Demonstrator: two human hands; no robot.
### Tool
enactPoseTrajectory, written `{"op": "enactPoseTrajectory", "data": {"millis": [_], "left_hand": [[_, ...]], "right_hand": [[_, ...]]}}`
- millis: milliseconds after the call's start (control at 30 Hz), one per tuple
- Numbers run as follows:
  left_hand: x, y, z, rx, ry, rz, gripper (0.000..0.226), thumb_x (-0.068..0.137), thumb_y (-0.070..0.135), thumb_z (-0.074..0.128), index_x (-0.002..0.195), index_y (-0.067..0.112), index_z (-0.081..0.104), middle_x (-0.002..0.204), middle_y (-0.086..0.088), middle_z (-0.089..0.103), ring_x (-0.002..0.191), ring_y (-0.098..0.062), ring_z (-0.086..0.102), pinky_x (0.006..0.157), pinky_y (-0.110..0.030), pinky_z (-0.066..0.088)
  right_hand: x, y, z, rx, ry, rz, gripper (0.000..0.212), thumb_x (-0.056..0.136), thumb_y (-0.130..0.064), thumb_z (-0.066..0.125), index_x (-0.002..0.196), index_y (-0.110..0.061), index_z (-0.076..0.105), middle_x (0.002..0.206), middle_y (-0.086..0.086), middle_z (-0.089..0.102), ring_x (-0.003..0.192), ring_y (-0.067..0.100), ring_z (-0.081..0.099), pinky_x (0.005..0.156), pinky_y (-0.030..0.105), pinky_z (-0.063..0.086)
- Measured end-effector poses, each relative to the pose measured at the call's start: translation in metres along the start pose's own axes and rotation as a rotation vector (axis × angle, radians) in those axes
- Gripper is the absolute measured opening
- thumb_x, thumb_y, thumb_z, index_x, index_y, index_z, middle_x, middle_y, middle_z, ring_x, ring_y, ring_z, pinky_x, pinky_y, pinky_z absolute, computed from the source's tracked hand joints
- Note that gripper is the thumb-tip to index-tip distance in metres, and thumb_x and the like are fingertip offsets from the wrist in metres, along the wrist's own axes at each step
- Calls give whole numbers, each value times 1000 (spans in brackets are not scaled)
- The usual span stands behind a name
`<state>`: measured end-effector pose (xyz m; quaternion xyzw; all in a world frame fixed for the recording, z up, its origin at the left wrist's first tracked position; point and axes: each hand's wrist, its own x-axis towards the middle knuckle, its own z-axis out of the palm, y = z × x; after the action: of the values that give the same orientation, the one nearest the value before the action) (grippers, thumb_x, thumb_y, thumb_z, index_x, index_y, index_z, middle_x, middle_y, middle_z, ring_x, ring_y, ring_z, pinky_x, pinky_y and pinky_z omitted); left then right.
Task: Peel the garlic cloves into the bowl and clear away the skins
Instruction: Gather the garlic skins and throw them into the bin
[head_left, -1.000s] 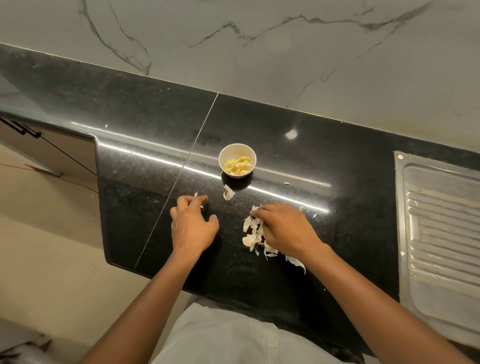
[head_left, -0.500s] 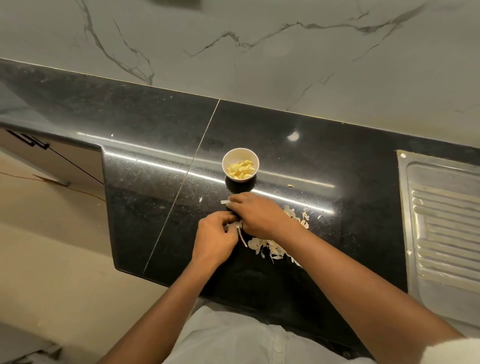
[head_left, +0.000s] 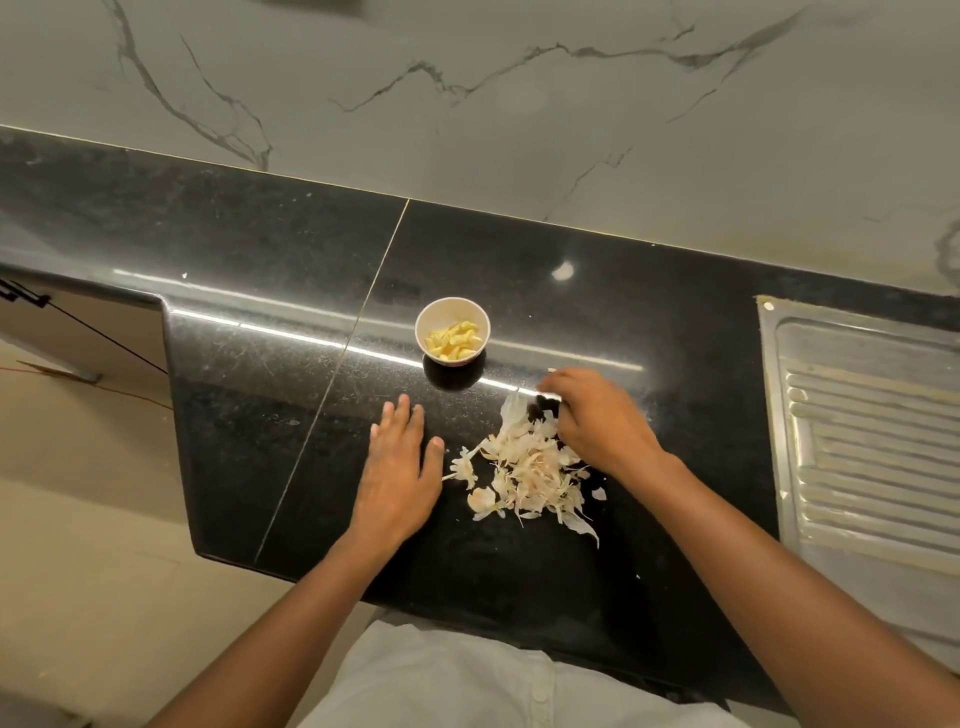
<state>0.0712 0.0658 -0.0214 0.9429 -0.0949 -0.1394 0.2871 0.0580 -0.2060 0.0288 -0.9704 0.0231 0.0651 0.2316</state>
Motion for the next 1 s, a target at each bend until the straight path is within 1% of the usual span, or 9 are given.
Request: {"op": "enactPoseTrajectory", "data": {"millis": [200,333,467,600,667,733,800,900,1000], "left_hand": [[-28,45,29,-105,-156,134,58,113,41,30,166,25,13,174,10,-1,159,-4,-14,132,-35,-5],[-38,65,37,-249,-237,152,58,114,38,34,167,26,13,175,13,4,158,2,-10,131,-30,-2],[-36,76,26,-255,-220,119,57,111,32,44,165,25,27,173,8,23,159,-5,14,128,-27,14],[-25,76,-1,-162,-150,94,61,97,27,68,154,24,48,159,5,47,143,-13,46,116,-30,34],[-16,73,-13,-84,-191,98,76,87,30,78,155,29,45,158,8,44,139,-14,50,115,-37,44],[-7,69,-21,39,-275,104,103,75,34,87,161,38,31,161,10,34,140,-16,47,110,-45,51],[2,69,-23,161,-372,104,128,65,35,95,164,44,14,163,6,24,142,-21,43,109,-47,52],[6,72,-16,258,-445,139,146,59,35,100,165,45,0,159,0,22,137,-26,46,108,-45,53],[8,78,-3,268,-464,173,144,63,31,99,167,37,-1,150,-1,26,124,-25,55,103,-41,55]], "right_hand": [[21,0,11,-49,-69,125,55,100,-3,51,153,-13,50,157,3,47,146,27,43,114,52,47],[4,-11,18,-99,-103,52,51,99,-4,50,149,-12,54,156,2,48,143,25,45,112,45,48],[-28,-15,25,-71,-172,-31,50,101,-14,53,151,-18,55,152,-4,53,141,20,48,110,45,50],[-53,-3,1,98,3,110,40,105,-20,53,144,-23,62,140,-5,64,130,17,58,106,44,53],[-62,6,-18,142,-29,179,38,106,-42,57,141,-31,64,131,-9,67,121,16,63,99,43,55],[-66,13,-29,113,-159,203,61,92,-67,67,146,-38,58,135,-11,64,125,15,62,99,42,55],[-70,14,-28,46,-266,202,97,78,-79,73,159,-38,40,156,-10,50,140,16,51,110,44,49],[-71,7,-11,-9,-324,148,127,68,-76,83,167,-33,18,167,-7,29,150,21,38,115,47,42],[-67,-2,8,-21,-282,143,135,65,-68,90,168,-30,12,163,-6,23,147,23,39,115,47,47]]}}
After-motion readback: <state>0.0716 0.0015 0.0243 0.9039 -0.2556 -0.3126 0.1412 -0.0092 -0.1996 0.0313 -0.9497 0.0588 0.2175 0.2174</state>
